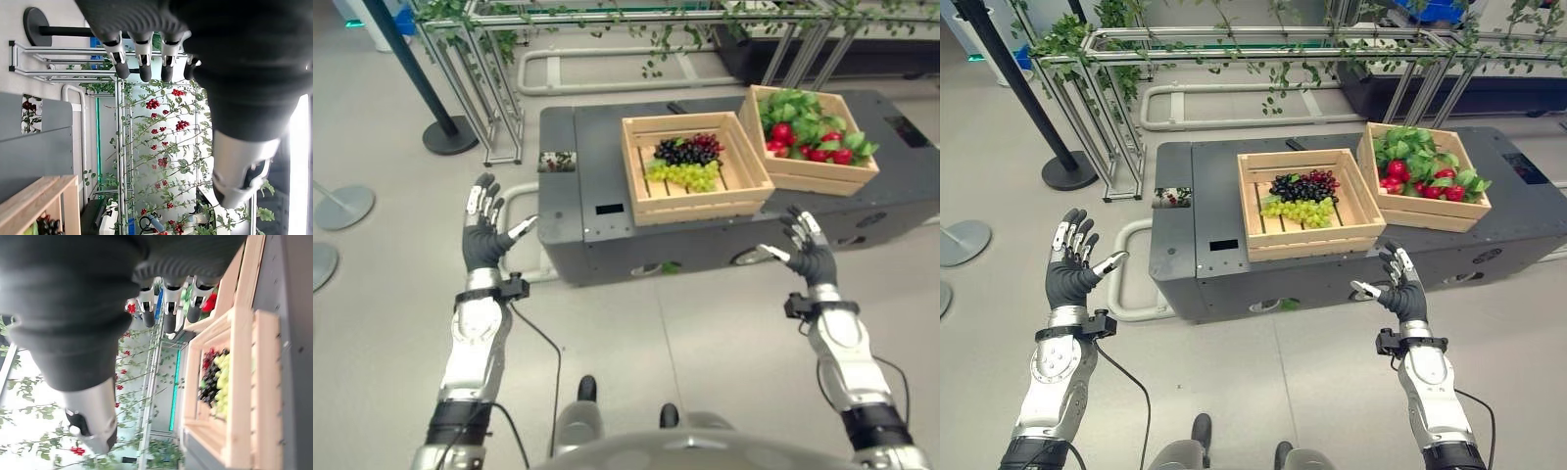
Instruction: Pick up the fruits from the basket on one side to the basket on the other side
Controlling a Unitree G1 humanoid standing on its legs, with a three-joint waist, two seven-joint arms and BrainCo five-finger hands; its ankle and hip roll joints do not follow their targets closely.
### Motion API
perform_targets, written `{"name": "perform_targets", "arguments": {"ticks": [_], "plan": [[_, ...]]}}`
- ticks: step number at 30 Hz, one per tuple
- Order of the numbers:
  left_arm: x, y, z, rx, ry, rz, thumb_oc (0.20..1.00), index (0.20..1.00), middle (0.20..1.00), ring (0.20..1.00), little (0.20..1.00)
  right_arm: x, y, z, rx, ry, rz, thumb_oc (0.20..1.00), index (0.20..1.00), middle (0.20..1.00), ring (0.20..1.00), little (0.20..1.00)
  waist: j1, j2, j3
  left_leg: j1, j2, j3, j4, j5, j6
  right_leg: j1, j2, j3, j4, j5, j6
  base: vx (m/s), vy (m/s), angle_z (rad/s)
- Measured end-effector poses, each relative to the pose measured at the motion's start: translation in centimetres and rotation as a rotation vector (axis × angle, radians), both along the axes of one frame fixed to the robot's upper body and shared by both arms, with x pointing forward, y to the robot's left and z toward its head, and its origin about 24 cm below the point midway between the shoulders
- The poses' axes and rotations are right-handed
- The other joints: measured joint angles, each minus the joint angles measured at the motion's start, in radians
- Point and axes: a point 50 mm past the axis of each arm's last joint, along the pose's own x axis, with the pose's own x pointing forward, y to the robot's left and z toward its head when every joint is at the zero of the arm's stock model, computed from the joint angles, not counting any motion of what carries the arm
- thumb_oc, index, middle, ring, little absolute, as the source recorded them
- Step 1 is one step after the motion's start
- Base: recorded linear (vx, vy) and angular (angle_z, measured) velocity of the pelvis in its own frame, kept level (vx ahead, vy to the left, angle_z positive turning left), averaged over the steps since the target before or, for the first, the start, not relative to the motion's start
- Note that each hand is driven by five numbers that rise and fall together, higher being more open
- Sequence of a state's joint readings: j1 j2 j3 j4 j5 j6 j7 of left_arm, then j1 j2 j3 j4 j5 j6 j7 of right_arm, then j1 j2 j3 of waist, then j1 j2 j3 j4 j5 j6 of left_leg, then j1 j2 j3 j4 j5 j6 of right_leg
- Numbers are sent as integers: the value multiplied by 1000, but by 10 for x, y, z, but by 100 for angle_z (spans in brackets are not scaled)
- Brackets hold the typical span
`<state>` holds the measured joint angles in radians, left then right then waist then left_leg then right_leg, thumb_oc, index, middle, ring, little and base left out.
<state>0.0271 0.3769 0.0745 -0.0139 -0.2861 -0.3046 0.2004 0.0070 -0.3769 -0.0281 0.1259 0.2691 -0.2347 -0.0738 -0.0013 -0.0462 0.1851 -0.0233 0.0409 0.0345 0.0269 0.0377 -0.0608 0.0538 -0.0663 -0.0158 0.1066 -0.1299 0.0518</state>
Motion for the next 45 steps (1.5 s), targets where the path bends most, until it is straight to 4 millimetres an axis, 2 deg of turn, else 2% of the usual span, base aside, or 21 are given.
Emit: {"name": "perform_targets", "arguments": {"ticks": [5, 26, 30, 31, 32, 33, 35, 36, 37, 38, 39, 40, 41, 42, 43, 44, 45], "plan": [[1, -1, 1, -1, -4, -5, 1000, 1000, 1000, 1000, 1000, 0, 0, 0, 1, 1, -3, 1000, 1000, 1000, 1000, 1000, -14, -1, -1, 24, -6, 21, -27, 5, 10, 14, -6, 11, -19, 8, 7, 28, 58, -13], [-1, -2, -2, -5, 7, -5, 1000, 1000, 1000, 1000, 1000, -10, -2, -11, 2, 45, -12, 1000, 1000, 1000, 1000, 1000, -13, -6, -20, 45, -1, 21, -47, 5, 9, 38, 0, 8, -52, 11, 5, 8, -16, 0], [0, -1, -3, -4, 9, -6, 1000, 1000, 1000, 1000, 1000, -10, -1, -12, 1, 49, -1, 1000, 1000, 1000, 1000, 1000, -9, -17, -21, -3, 16, 14, 31, -17, -10, 12, 21, 6, -21, 3, -11, -6, -195, 2], [1, -1, -3, -2, 15, -5, 1000, 1000, 1000, 1000, 1000, -10, 0, -13, 5, 51, 0, 1000, 1000, 1000, 1000, 1000, -10, -30, -14, -39, 17, 12, 100, -24, -19, 9, 24, 7, -5, -3, -18, -41, -194, 29], [4, 1, -6, 1, 30, -4, 1000, 1000, 1000, 1000, 1000, -9, 0, -14, 10, 55, -1, 1000, 1000, 1000, 1000, 1000, -6, -44, 6, -108, 25, -17, 258, -38, -42, -3, 46, -4, 49, -26, -49, -12, -220, 21], [6, 2, -7, 1, 38, -2, 1000, 1000, 1000, 1000, 1000, -8, 1, -13, 11, 52, -1, 1000, 1000, 1000, 1000, 1000, -2, -58, 23, -148, 21, -28, 353, -31, -48, 3, 55, -4, 58, -42, -68, 14, -64, 7], [3, 1, -18, 1, 87, -6, 1000, 1000, 1000, 1000, 1000, -9, 0, -13, 11, 51, -1, 1000, 1000, 1000, 1000, 1000, 15, -49, 36, -184, 28, -80, 468, -27, -47, 22, 67, -2, 72, -50, -91, 191, 25, -3], [2, 1, -20, -1, 93, -7, 1000, 1000, 1000, 1000, 1000, -10, 0, -14, 11, 55, -5, 1000, 1000, 1000, 1000, 1000, 14, -38, 34, -212, 47, -62, 446, -42, -48, 22, 67, -10, 73, -65, -97, 217, 50, 4], [2, 1, -20, -1, 93, -7, 1000, 1000, 1000, 1000, 1000, -10, 0, -14, 11, 55, -5, 1000, 1000, 1000, 1000, 1000, 14, -38, 34, -212, 47, -62, 446, -42, -48, 22, 67, -10, 73, -65, -97, 221, 99, 17], [5, 0, -17, -1, 78, -9, 1000, 1000, 1000, 1000, 1000, -10, -1, -11, 8, 43, -11, 1000, 1000, 1000, 1000, 1000, 17, -27, 38, -231, 66, -5, 252, -40, -48, -1, 63, -25, 70, -61, -102, 168, 94, 12], [6, -1, -16, -3, 73, -12, 1000, 1000, 1000, 1000, 1000, -9, -2, -10, 7, 37, -14, 1000, 1000, 1000, 1000, 1000, 16, -14, 40, -234, 67, -6, 163, -36, -48, -12, 66, -21, 65, -61, -102, 232, 240, 12], [9, -3, -13, -8, 61, -14, 1000, 1000, 1000, 1000, 1000, -9, -3, -9, -3, 33, -18, 1000, 1000, 1000, 1000, 1000, 13, 5, 51, -227, 64, -23, 13, -30, -45, -30, 72, 0, 60, -42, -85, 95, 172, -10], [8, -3, -13, -10, 59, -7, 1000, 1000, 1000, 1000, 1000, -7, -3, -7, -5, 30, -14, 1000, 1000, 1000, 1000, 1000, 12, 16, 55, -236, 65, -27, 11, -24, -35, -41, 80, 32, 57, -29, -71, 98, 226, -35], [6, -1, -15, -13, 65, 4, 1000, 1000, 1000, 1000, 1000, -5, 0, -6, -2, 24, -8, 1000, 1000, 1000, 1000, 1000, 25, 24, 51, -235, 71, -32, 15, -19, -28, -43, 83, 58, 47, -30, -76, 95, 162, -92], [5, 0, -17, -16, 71, 12, 1000, 1000, 1000, 1000, 1000, -3, 1, -3, -5, 8, 2, 1000, 1000, 1000, 1000, 1000, 46, 34, 49, -226, 76, -18, 36, -12, -20, -42, 81, 96, 22, -27, -67, 150, 240, -87], [6, -1, -15, -11, 65, 13, 1000, 1000, 1000, 1000, 1000, -3, 1, -2, -5, 6, 0, 1000, 1000, 1000, 1000, 1000, 42, 38, 48, -221, 73, -4, 41, -9, -16, -41, 75, 98, 15, -23, -58, 229, 247, -80], [9, -1, -10, 19, 45, 13, 1000, 1000, 1000, 1000, 1000, -2, 2, -1, -3, 2, 4, 1000, 1000, 1000, 1000, 1000, 37, 34, 48, -197, 57, 0, 27, 47, -22, -53, 57, 116, 25, -35, -26, 262, 254, -49]]}}
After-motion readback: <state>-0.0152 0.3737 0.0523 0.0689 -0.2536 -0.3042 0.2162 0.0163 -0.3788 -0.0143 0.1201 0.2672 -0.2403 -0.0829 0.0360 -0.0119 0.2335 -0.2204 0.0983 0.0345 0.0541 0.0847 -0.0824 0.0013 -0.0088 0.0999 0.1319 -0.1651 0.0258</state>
